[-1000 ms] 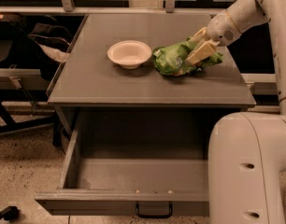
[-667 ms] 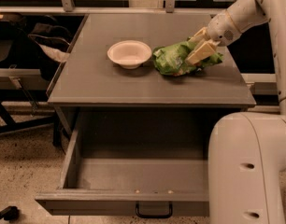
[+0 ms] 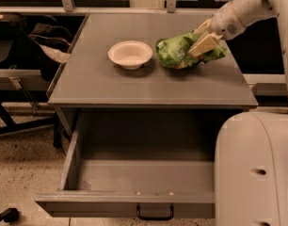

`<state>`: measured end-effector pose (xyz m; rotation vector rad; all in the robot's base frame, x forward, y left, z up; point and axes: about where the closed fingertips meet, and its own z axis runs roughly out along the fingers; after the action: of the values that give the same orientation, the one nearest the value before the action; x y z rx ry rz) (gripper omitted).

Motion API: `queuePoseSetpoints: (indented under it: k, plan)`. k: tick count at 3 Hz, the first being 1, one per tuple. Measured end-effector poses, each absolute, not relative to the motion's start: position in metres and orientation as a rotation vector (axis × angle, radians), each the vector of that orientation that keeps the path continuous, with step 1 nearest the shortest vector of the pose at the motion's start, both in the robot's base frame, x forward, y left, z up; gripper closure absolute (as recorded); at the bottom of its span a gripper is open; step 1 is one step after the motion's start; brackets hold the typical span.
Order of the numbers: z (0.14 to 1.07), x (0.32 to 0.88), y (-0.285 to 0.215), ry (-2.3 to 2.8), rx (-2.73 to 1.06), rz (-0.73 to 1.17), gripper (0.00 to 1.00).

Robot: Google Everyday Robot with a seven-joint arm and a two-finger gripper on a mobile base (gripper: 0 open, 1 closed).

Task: Place green rice chip bag into top drawer

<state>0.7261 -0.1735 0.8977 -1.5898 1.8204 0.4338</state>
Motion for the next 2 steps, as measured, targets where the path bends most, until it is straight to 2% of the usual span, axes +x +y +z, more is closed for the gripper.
queuePoseSetpoints:
  k: [2]
  plan:
    - [0.957, 0.706, -0.188, 1.793, -1.484, 0.272, 1.00]
